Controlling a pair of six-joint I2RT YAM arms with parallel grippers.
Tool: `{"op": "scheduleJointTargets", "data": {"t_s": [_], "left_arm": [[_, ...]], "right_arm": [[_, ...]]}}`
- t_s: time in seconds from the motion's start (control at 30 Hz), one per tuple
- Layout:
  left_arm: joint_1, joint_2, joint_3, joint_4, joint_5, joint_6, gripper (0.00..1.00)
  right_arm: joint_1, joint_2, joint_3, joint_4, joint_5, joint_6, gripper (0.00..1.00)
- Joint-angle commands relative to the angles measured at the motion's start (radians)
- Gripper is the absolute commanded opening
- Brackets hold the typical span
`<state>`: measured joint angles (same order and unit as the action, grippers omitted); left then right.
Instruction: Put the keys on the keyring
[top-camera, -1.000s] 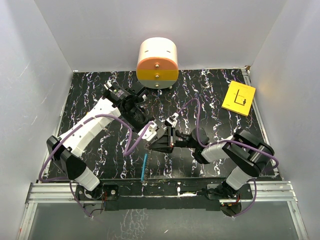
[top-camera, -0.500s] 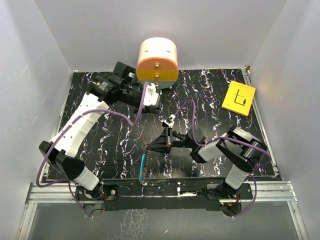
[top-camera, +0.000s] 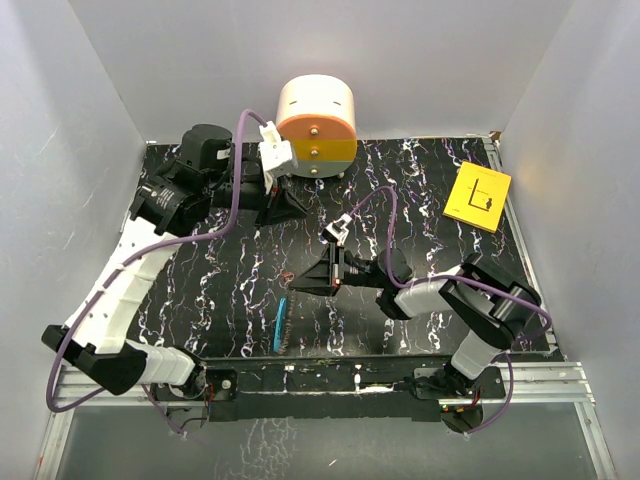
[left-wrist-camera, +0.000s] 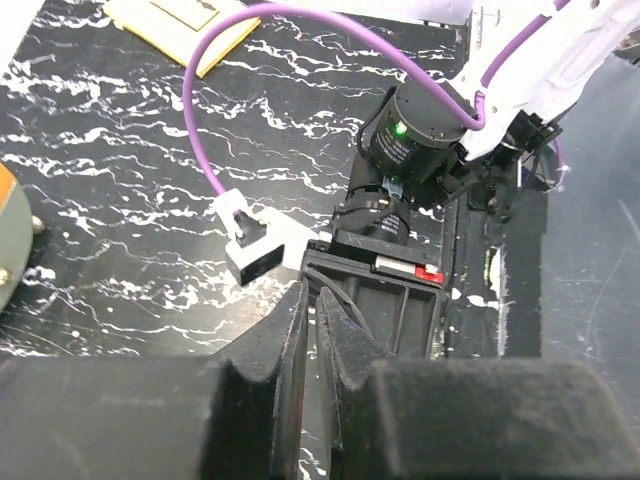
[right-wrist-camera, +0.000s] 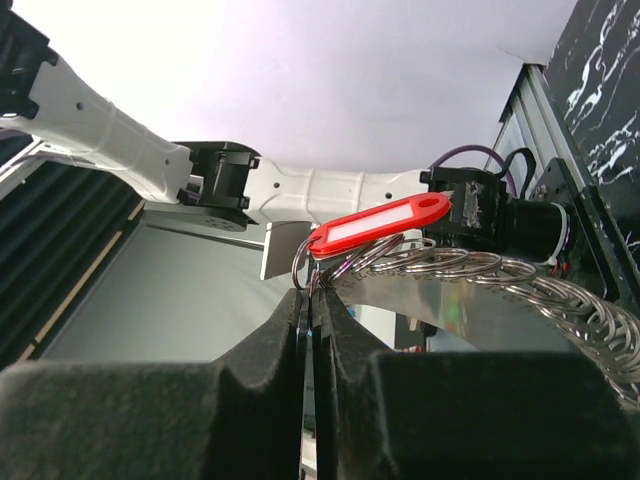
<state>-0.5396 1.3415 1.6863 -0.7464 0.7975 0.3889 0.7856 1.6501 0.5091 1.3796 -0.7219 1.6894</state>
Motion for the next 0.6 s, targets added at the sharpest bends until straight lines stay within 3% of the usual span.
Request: {"op": "scheduleJointTargets", "data": {"t_s": [0.0,0.1,0.27,0.3,0.37,0.43,0.57], "left_arm": [[0.004,-0.017,-0.034,-0.056,-0.02,-0.191,0.06],[0.005,-0.028,-0.091,-0.066,-0.039,-0.249,0.09],[0.021,-0.077,-0.119,-0.031,-0.109,-0.303,0.35],[0.023,-0.094,-0.125,-0.021,-0.116,-0.314,0.45],[0.026,-0.125,-0.139,-0.015,-0.127,-0.328,0.73],[0.043,-0.141,-0.146,-0.029,-0.111,-0.331,0.76],[0.07,-0.159,-0.147,-0.056,-0.085,-0.317,0.72]], "right_arm": [[0.006,-0.063,0.035,0.442,0.058,-0.093,0.08],[0.005,-0.065,0.052,0.443,0.067,-0.132,0.08],[-0.003,-0.078,0.075,0.443,0.085,-0.184,0.08],[-0.005,-0.082,0.076,0.443,0.093,-0.195,0.08],[-0.014,-0.086,0.082,0.443,0.102,-0.208,0.08],[-0.023,-0.081,0.087,0.442,0.108,-0.212,0.08],[-0.044,-0.065,0.094,0.444,0.129,-0.213,0.08]]}}
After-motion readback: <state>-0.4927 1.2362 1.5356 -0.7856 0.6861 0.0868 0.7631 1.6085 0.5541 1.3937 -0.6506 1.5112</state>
